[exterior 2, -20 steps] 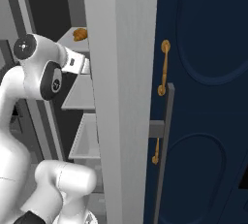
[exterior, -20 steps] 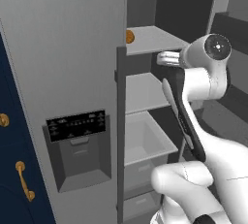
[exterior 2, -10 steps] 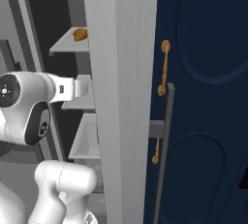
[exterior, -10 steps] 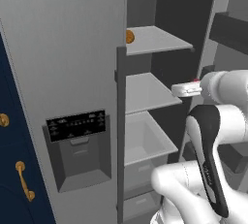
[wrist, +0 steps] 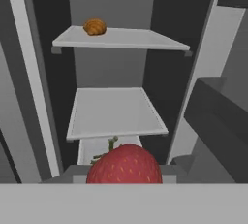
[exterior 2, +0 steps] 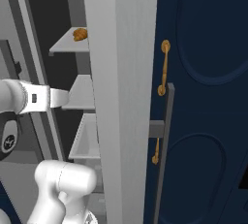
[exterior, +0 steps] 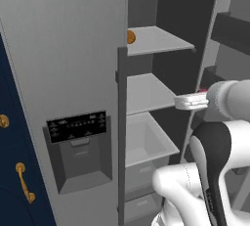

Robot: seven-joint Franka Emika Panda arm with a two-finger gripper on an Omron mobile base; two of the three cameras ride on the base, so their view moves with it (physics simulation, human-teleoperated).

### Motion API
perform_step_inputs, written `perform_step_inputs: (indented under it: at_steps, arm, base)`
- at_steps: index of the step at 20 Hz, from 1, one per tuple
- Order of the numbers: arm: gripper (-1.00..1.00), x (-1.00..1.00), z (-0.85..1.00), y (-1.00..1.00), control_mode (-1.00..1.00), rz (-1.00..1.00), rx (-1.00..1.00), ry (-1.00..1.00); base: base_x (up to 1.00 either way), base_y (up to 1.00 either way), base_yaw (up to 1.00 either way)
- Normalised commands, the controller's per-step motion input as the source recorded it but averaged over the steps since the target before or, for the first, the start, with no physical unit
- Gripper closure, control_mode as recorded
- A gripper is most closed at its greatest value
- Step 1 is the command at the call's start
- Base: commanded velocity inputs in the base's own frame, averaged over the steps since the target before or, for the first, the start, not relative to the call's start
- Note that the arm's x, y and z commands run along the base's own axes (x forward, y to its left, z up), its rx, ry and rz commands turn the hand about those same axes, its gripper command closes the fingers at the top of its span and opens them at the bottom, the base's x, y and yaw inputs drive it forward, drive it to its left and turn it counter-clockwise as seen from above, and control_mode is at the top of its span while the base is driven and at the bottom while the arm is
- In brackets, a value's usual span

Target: Take the strawberry from the fridge and place it on top of the pancake, located on the dining counter.

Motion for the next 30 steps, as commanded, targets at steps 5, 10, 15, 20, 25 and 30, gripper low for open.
perform_step_inputs:
  at_steps: [5, 10, 15, 20, 25, 30]
  arm:
    - [1.0, -0.01, -0.01, 0.0, -1.0, 0.0, 0.0, 0.0]
    - [1.0, 0.0, 0.0, 0.0, 1.0, 0.0, 0.0, 0.0]
    - [1.0, 0.0, 0.0, 0.0, 1.0, 0.0, 0.0, 0.0]
    - [1.0, 0.0, 0.0, 0.0, 1.0, 0.0, 0.0, 0.0]
    - [1.0, 0.0, 0.0, 0.0, 1.0, 0.0, 0.0, 0.0]
    - [1.0, 0.0, 0.0, 0.0, 1.0, 0.0, 0.0, 0.0]
  base:
    - [0.0, 0.0, 0.0]
    - [-0.18, 0.0, 0.0]
    - [-0.68, 0.2, -0.05]
    - [-0.78, 0.23, -0.14]
    - [-0.79, 0.02, -0.19]
    - [-0.75, -0.21, -0.38]
